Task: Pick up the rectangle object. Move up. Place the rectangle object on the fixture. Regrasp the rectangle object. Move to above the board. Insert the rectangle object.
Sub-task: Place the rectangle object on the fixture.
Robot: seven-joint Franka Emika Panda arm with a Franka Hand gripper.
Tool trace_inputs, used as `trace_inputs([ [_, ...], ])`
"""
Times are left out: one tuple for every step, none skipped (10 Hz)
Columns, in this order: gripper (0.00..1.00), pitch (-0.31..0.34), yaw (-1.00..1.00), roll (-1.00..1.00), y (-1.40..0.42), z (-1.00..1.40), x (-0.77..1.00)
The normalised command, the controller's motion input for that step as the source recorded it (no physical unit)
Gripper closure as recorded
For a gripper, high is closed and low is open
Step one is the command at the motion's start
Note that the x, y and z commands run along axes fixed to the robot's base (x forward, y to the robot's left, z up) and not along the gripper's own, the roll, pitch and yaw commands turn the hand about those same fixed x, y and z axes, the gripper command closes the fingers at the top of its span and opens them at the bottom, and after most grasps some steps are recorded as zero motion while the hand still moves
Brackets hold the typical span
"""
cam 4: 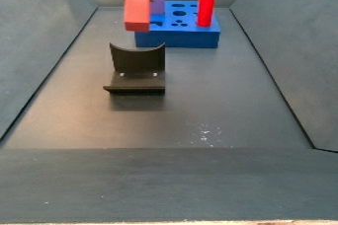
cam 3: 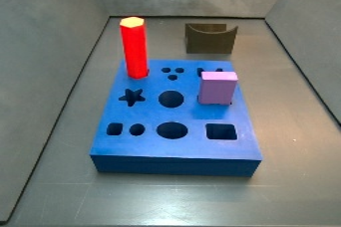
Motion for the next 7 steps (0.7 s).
trace_inputs([
  [1.00, 0.116, -0.16, -0.70, 0.04, -0.01, 0.10],
  [1.00, 0.063, -0.15, -0.51, 0.04, 0.00, 0.04],
  [1.00, 0.021, -0.14, -0.33, 0.03, 0.00, 0.03],
  [1.00, 0.230, -0.08, -1.00, 0.13, -1.00, 0.12],
  [1.00, 0.230, -0.09, -1.00, 0.14, -1.00, 0.13],
  [1.00, 0.246, -0.12, -1.00, 0.14, -1.00, 0.14],
  [1.00, 0.235, -0.16, -0.86, 0.13, -1.00, 0.15],
])
